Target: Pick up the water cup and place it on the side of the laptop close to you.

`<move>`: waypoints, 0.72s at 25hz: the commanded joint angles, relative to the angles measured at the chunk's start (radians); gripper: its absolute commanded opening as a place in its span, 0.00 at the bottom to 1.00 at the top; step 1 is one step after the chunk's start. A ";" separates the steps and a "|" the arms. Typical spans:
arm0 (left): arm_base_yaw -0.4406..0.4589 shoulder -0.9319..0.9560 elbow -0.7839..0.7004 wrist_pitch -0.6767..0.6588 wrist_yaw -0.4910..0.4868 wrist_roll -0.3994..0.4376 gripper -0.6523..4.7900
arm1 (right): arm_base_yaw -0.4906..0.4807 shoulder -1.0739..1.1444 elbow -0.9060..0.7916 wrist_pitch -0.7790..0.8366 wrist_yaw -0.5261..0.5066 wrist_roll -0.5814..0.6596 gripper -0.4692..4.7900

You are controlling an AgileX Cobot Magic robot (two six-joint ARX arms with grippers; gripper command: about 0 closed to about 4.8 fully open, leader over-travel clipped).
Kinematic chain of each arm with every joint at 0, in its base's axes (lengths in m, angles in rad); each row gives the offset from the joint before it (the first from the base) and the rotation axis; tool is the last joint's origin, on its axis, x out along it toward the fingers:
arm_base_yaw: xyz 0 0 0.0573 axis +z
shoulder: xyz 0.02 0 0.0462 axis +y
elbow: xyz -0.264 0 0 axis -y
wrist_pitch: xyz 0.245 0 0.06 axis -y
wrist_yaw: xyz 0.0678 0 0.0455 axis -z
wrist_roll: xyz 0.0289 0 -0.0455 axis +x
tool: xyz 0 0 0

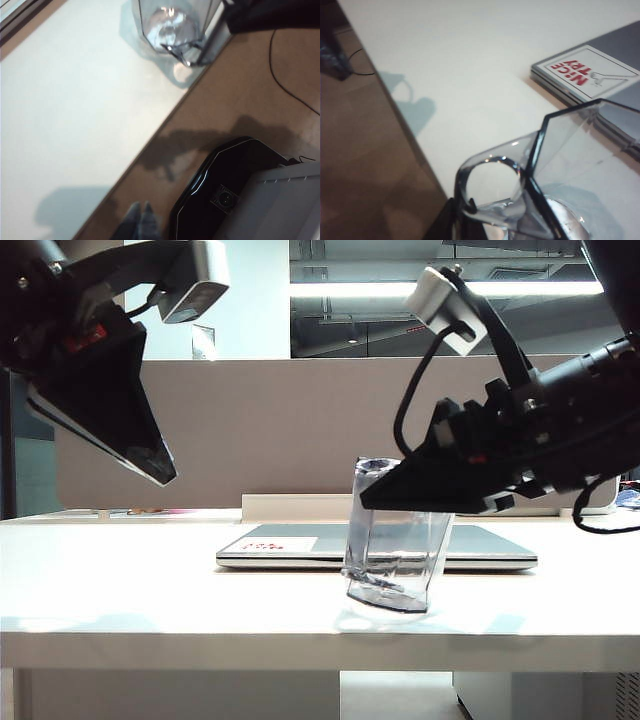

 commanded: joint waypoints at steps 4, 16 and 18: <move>-0.001 -0.003 0.006 -0.002 0.001 0.001 0.11 | -0.047 0.004 0.047 -0.019 -0.076 -0.051 0.09; 0.000 -0.003 0.005 0.002 0.000 0.005 0.11 | -0.088 0.014 0.133 -0.142 -0.192 -0.105 0.09; 0.000 -0.003 0.005 0.004 0.000 0.005 0.11 | -0.095 0.026 0.133 -0.142 -0.241 -0.105 0.09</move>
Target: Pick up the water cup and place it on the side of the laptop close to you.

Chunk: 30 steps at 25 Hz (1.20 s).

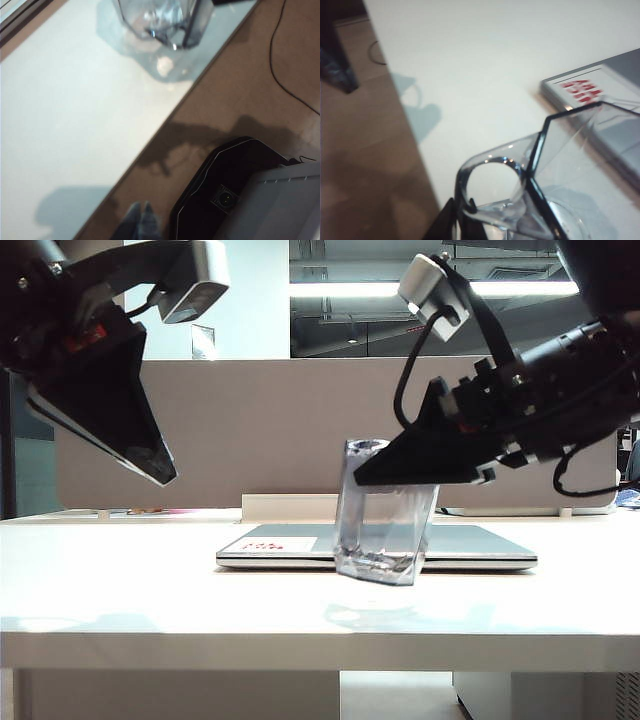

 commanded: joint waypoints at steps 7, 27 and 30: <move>0.000 -0.003 0.005 0.002 0.001 0.004 0.11 | -0.061 0.052 0.008 0.020 -0.222 -0.007 0.09; 0.000 -0.003 0.005 -0.001 0.000 0.005 0.11 | -0.100 0.117 0.127 -0.214 -0.167 -0.191 0.09; 0.000 -0.003 0.005 0.000 0.000 0.005 0.11 | -0.100 0.117 0.127 -0.242 -0.099 -0.220 0.09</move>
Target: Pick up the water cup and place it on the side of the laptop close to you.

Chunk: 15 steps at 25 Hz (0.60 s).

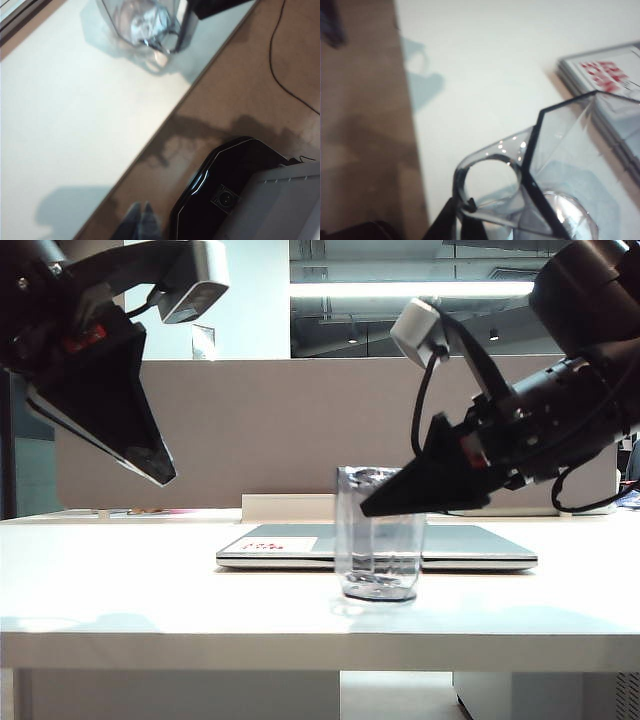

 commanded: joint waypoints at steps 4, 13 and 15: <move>-0.001 -0.003 0.005 0.003 0.001 0.004 0.11 | -0.001 0.000 0.001 -0.062 0.047 -0.017 0.09; -0.001 -0.003 0.005 0.003 0.001 0.004 0.11 | -0.001 0.000 0.001 -0.103 0.048 0.002 0.20; -0.001 -0.003 0.005 0.003 0.001 0.004 0.11 | -0.001 0.000 0.001 -0.103 0.048 0.002 0.21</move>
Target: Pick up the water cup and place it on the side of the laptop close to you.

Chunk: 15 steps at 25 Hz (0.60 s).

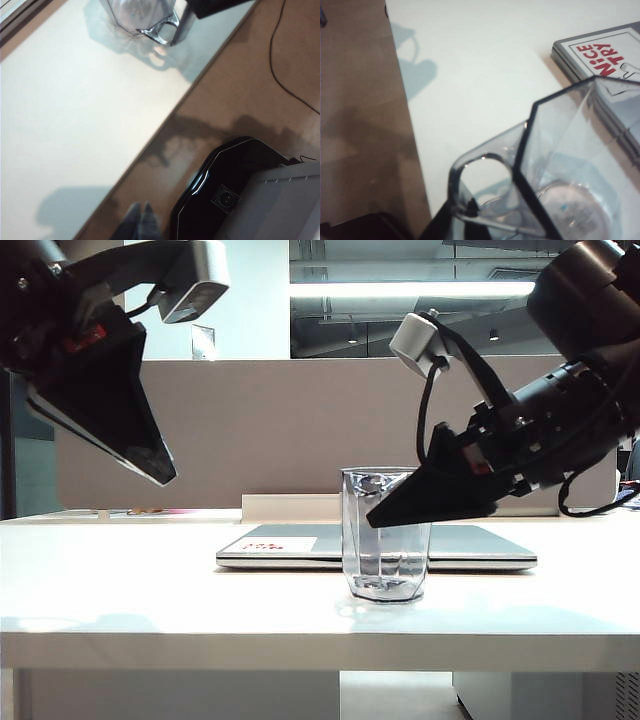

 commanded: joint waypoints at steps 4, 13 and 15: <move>-0.001 -0.003 0.005 0.001 0.001 0.002 0.11 | -0.001 0.003 -0.004 -0.043 0.012 0.017 0.25; -0.001 -0.003 0.005 0.038 0.002 0.000 0.11 | -0.001 -0.046 -0.004 -0.144 0.103 0.043 0.28; -0.001 -0.002 0.005 0.083 0.002 0.000 0.11 | -0.001 -0.069 -0.005 -0.179 0.131 0.043 0.28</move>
